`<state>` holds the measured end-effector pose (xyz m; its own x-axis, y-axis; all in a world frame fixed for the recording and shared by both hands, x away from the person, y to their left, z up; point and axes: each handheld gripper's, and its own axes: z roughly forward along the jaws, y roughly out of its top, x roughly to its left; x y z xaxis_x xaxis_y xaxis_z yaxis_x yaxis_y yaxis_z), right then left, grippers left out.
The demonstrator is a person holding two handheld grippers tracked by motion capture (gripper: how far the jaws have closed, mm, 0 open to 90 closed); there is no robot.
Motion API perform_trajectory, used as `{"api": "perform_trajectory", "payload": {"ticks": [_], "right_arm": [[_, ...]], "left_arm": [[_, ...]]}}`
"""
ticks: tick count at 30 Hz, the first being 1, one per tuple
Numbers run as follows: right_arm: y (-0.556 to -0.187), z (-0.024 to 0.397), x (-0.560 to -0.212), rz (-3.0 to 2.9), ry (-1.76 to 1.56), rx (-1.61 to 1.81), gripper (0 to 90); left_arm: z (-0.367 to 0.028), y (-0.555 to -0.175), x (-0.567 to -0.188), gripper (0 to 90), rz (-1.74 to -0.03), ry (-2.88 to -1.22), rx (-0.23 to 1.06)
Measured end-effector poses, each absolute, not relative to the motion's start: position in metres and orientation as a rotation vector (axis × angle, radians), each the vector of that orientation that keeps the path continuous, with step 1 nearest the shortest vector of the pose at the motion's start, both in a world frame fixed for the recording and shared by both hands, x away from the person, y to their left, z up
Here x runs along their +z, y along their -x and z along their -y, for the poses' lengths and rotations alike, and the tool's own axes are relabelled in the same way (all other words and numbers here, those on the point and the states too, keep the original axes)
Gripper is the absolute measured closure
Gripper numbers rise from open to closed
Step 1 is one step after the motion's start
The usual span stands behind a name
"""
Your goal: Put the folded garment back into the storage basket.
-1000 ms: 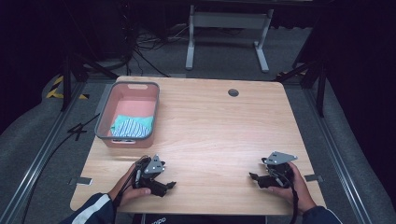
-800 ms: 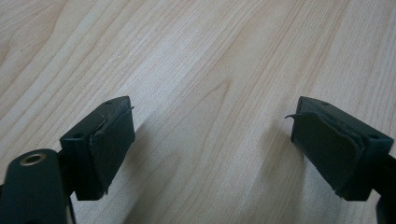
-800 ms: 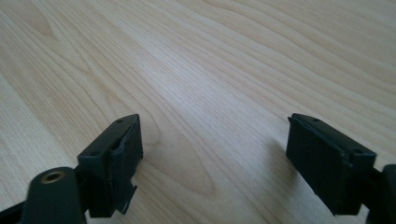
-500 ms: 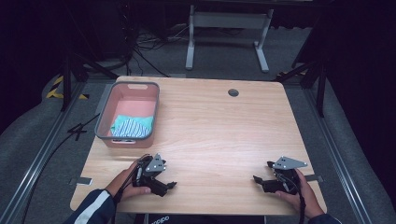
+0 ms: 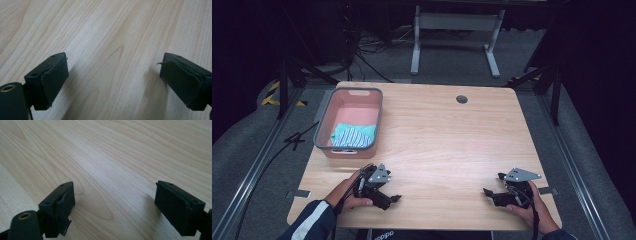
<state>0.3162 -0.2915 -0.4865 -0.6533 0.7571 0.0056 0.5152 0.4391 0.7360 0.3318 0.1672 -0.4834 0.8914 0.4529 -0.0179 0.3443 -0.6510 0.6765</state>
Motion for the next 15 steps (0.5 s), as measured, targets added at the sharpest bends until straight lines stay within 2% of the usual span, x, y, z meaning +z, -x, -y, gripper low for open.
{"api": "perform_trajectory", "payload": {"ticks": [15], "right_arm": [[-0.3162,0.2915,-0.4865,-2.37,-1.089,1.044,17.0]], "left_arm": [[-0.1666,-0.3323,-0.4836,7.3,-0.572,-2.338,0.202]]}}
